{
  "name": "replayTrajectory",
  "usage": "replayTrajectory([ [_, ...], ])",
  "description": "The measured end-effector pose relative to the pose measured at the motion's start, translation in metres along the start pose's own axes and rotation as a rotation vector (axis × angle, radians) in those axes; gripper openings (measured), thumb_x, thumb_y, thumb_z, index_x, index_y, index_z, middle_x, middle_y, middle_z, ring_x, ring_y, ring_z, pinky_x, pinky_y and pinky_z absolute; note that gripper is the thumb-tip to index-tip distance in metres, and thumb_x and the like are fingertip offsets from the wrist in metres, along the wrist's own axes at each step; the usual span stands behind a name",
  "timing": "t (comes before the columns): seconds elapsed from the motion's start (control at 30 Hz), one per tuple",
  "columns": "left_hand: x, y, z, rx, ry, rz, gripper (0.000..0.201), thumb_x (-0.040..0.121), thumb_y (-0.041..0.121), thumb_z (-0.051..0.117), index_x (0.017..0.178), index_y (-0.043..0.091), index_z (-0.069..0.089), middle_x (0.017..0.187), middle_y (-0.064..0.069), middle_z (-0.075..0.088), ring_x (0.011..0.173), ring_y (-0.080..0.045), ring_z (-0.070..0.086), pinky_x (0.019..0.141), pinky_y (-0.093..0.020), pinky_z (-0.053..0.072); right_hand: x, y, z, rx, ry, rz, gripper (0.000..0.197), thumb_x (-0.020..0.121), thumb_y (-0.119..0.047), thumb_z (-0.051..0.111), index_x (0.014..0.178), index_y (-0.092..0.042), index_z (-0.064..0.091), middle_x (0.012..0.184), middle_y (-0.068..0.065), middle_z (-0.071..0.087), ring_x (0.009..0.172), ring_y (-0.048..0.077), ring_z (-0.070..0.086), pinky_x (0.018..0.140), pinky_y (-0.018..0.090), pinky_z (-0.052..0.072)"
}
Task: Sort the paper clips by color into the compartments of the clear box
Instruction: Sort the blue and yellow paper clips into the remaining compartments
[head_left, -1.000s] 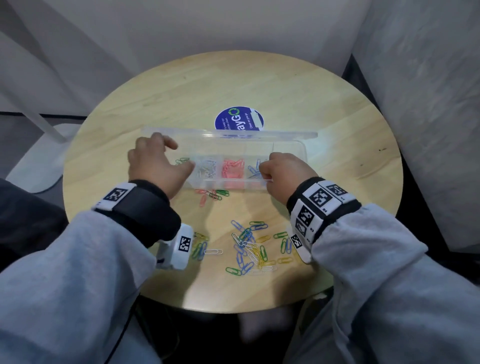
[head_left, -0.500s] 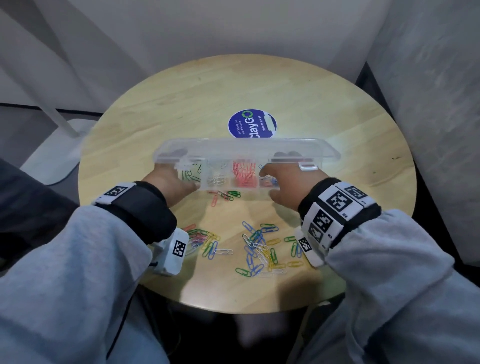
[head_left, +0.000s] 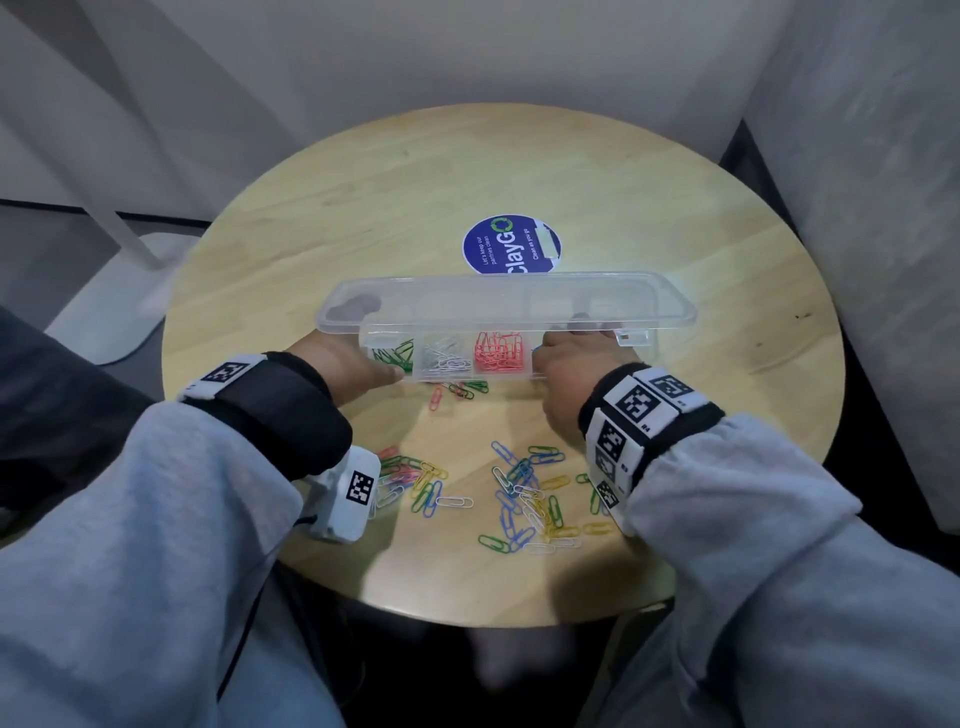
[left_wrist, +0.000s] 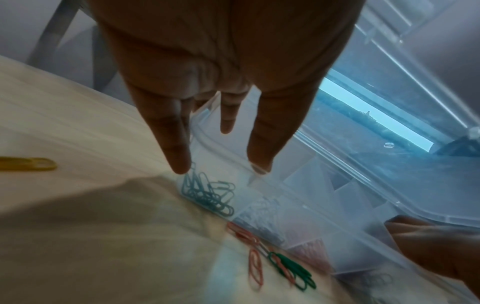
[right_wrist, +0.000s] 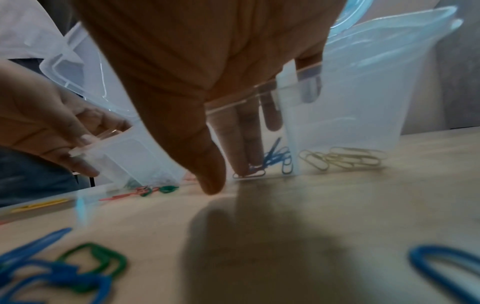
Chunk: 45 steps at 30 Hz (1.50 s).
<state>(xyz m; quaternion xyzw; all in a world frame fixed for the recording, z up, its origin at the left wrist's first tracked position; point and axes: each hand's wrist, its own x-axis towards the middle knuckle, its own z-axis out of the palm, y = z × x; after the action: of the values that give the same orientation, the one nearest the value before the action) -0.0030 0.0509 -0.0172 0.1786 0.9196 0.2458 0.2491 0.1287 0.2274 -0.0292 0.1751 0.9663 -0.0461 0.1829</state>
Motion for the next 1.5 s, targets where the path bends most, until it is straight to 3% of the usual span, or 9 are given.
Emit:
replayTrajectory([
  [0.2,0.002,0.008,-0.004,0.153,-0.020,-0.071,0.070,0.084,0.030,0.067,0.143,0.023,0.031,0.132,-0.007,0.051,0.118,-0.024,0.051,0.086,-0.023,0.035,0.002,0.003,-0.004,0.052,0.052,-0.037,0.033,0.083,-0.011,0.050,0.115,-0.018,0.052,0.123,-0.001,0.048,0.123,0.022,0.038,0.102,0.039,0.038],
  [0.47,-0.001,0.017,-0.007,0.256,-0.025,-0.123,0.064,0.085,0.037,0.064,0.139,0.012,0.040,0.123,-0.009,0.051,0.106,-0.024,0.048,0.077,-0.022,0.028,-0.007,0.011,-0.014,0.329,0.073,-0.045,0.010,0.084,-0.024,0.063,0.085,-0.026,0.053,0.093,-0.009,0.053,0.096,0.014,0.052,0.075,0.022,0.034],
  [0.63,0.003,0.015,-0.008,0.240,-0.031,-0.125,0.063,0.082,0.035,0.068,0.135,0.008,0.045,0.135,-0.011,0.052,0.120,-0.028,0.050,0.079,-0.024,0.031,-0.009,0.008,-0.018,0.457,0.216,-0.016,0.010,0.089,-0.019,0.053,0.092,-0.023,0.061,0.084,-0.010,0.053,0.079,0.011,0.048,0.056,0.007,0.034],
  [0.73,0.002,0.016,-0.008,0.237,-0.012,-0.125,0.070,0.084,0.034,0.066,0.142,0.009,0.035,0.142,-0.011,0.044,0.127,-0.027,0.045,0.087,-0.025,0.035,-0.001,-0.002,-0.010,0.679,0.221,0.018,0.008,0.089,-0.018,0.055,0.089,-0.026,0.058,0.076,-0.010,0.053,0.076,0.012,0.053,0.073,0.022,0.045],
  [0.8,0.001,0.016,-0.007,0.237,-0.013,-0.127,0.072,0.085,0.035,0.065,0.144,0.009,0.032,0.144,-0.011,0.041,0.129,-0.027,0.043,0.092,-0.026,0.035,0.003,-0.006,-0.007,0.804,0.231,0.009,0.018,0.088,-0.016,0.056,0.103,-0.025,0.061,0.085,-0.009,0.059,0.076,0.009,0.055,0.074,0.018,0.043],
  [0.93,0.003,0.014,-0.008,0.213,-0.020,-0.118,0.071,0.085,0.032,0.065,0.144,0.009,0.032,0.143,-0.011,0.042,0.123,-0.029,0.045,0.083,-0.026,0.032,0.001,-0.002,-0.009,0.771,0.227,0.018,0.031,0.091,-0.017,0.052,0.120,-0.027,0.057,0.103,-0.013,0.058,0.088,0.010,0.058,0.086,0.024,0.046],
  [1.13,0.024,0.004,-0.006,-0.023,-0.024,-0.058,0.076,0.080,0.019,0.069,0.145,0.019,0.030,0.149,-0.003,0.036,0.112,-0.030,0.058,0.099,-0.037,0.046,-0.015,0.012,-0.016,0.517,0.149,-0.027,0.024,0.090,-0.014,0.046,0.101,-0.024,0.065,0.073,-0.016,0.044,0.076,0.012,0.048,0.060,0.020,0.035],
  [1.37,0.037,0.000,-0.002,-0.317,0.025,-0.022,0.067,0.085,0.021,0.065,0.144,0.019,0.033,0.154,-0.007,0.028,0.131,-0.024,0.045,0.106,-0.042,0.042,-0.022,0.027,-0.024,0.591,0.191,-0.031,0.014,0.087,-0.012,0.052,0.092,-0.019,0.064,0.072,-0.007,0.053,0.067,0.011,0.048,0.062,0.022,0.037],
  [1.5,0.031,0.001,0.000,-0.183,0.080,-0.010,0.061,0.089,0.033,0.059,0.143,0.021,0.034,0.152,-0.007,0.031,0.130,-0.026,0.045,0.108,-0.035,0.038,-0.022,0.030,-0.023,0.534,0.159,-0.023,0.014,0.087,-0.012,0.051,0.084,-0.024,0.058,0.067,-0.013,0.048,0.064,0.007,0.046,0.058,0.021,0.036],
])
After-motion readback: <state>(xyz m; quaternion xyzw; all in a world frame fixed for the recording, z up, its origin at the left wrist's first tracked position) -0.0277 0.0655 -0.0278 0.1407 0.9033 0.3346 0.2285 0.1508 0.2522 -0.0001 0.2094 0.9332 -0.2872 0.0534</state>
